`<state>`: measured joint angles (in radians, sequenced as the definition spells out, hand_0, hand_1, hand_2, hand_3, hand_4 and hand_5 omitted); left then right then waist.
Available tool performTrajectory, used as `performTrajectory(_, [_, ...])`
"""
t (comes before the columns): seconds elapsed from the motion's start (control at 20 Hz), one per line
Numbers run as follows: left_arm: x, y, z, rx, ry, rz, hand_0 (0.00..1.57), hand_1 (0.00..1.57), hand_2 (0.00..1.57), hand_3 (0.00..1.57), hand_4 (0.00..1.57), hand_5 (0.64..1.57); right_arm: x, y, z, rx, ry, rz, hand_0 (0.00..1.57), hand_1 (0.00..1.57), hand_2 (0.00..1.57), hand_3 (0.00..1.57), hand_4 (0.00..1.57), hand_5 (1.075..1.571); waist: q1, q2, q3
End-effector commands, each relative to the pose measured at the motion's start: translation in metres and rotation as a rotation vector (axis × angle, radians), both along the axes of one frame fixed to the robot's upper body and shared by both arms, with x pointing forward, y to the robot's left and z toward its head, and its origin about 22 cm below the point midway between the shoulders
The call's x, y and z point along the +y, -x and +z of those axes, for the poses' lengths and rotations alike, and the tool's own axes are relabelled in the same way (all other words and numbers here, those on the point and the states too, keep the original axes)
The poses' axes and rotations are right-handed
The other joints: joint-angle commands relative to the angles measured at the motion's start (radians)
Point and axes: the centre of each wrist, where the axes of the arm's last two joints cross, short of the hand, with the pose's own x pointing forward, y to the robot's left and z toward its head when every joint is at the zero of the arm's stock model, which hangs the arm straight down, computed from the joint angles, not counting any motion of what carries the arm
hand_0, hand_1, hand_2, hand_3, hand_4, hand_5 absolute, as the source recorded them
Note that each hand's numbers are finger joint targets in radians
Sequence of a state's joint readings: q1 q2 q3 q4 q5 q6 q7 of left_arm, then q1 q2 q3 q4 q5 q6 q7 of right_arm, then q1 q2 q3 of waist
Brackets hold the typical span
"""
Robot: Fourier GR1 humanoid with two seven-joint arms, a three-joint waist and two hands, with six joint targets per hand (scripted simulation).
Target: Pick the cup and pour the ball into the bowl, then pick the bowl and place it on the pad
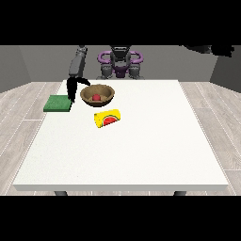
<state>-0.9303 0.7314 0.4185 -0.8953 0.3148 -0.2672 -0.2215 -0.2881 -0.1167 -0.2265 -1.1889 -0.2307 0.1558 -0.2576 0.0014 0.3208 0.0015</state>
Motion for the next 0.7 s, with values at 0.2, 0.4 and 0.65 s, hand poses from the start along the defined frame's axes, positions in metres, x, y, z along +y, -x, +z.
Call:
performTrajectory(0.2, [-0.002, 0.007, 0.034, 0.007, 0.001, -0.011, 0.0, 0.0, 0.0, 0.0, 0.0, 1.538, -0.001, -0.021, -0.025, 0.122, -0.059, -0.028, 0.0, 0.0, 0.0, 0.0, 0.41, 1.57, 0.003, -0.024, -0.0005])
performTrajectory(0.4, [-0.001, 0.01, 0.038, 0.003, -0.002, -0.005, 0.0, 0.0, 0.0, 0.0, 0.0, 1.534, -0.003, -0.023, -0.031, 0.142, -0.048, -0.034, 0.0, 0.0, 0.0, 0.0, 0.38, 1.571, 0.015, -0.03, -0.0005])
performTrajectory(0.65, [-0.019, 0.018, 0.08, -0.096, -0.018, -0.048, 0.0, 0.0, 0.0, 0.0, 0.0, 1.529, -0.001, -0.024, -0.035, 0.05, -0.051, -0.054, 0.0, 0.0, 0.0, 0.0, 0.31, 1.567, 0.054, 0.069, 0.001])
